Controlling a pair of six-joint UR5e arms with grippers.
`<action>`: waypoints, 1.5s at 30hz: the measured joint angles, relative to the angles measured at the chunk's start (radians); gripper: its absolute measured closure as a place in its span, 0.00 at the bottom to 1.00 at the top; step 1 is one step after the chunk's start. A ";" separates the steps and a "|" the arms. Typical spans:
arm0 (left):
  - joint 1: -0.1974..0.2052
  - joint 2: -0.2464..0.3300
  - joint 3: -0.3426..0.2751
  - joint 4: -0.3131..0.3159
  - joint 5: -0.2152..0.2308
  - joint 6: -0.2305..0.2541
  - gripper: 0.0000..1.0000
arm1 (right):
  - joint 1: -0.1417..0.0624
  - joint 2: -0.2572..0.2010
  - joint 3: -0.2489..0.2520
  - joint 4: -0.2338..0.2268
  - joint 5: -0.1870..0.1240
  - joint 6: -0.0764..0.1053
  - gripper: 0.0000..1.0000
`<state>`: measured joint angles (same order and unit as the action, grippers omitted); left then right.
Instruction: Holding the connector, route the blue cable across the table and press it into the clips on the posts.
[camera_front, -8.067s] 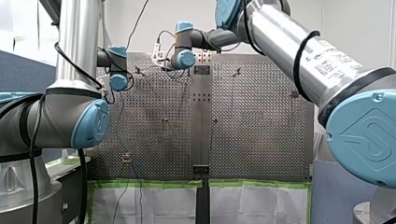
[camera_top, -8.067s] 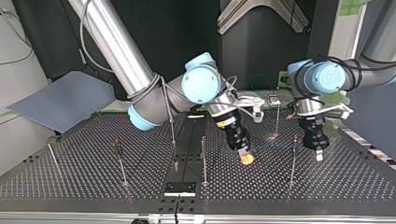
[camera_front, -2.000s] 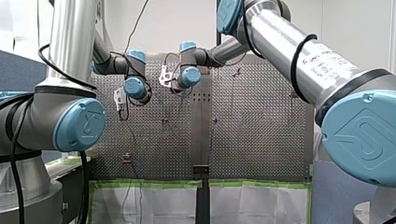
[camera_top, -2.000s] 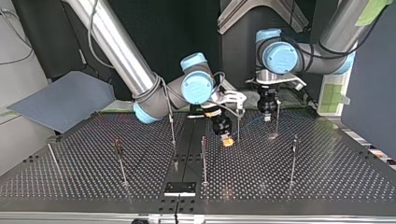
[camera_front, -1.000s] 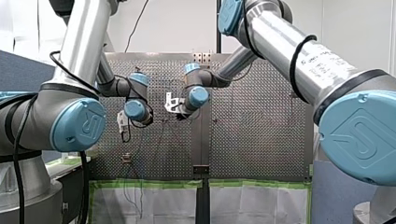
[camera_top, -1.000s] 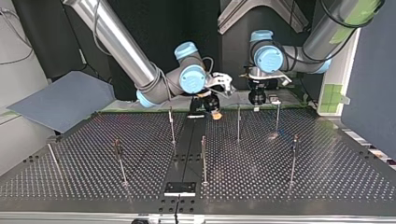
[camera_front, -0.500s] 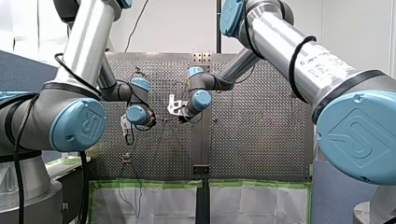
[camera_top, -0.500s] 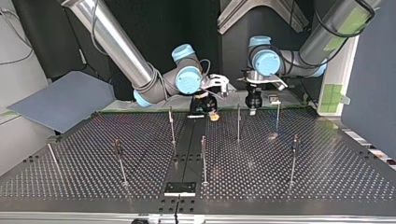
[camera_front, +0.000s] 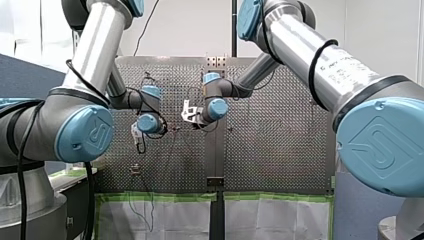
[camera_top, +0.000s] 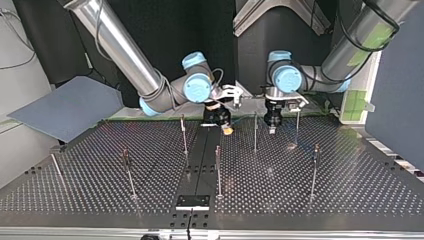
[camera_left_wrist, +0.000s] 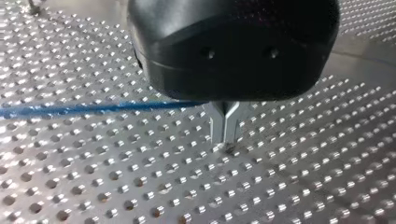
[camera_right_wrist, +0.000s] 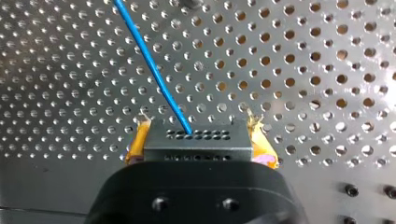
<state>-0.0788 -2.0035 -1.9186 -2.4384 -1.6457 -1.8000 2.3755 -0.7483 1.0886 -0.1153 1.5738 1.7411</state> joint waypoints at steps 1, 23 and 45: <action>0.003 0.000 0.007 -0.003 0.005 -0.001 1.00 | -0.004 0.001 0.000 -0.002 -0.001 0.002 1.00; 0.033 -0.092 0.068 -0.049 0.041 0.015 1.00 | -0.047 0.040 -0.003 -0.001 -0.019 0.016 1.00; 0.031 -0.069 0.100 -0.209 0.021 0.047 0.05 | -0.086 0.039 -0.037 0.040 -0.021 0.006 1.00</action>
<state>-0.0475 -2.0727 -1.8188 -2.6477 -1.6249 -1.7533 2.2894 -0.7096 1.0520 -0.0754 1.5527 1.7469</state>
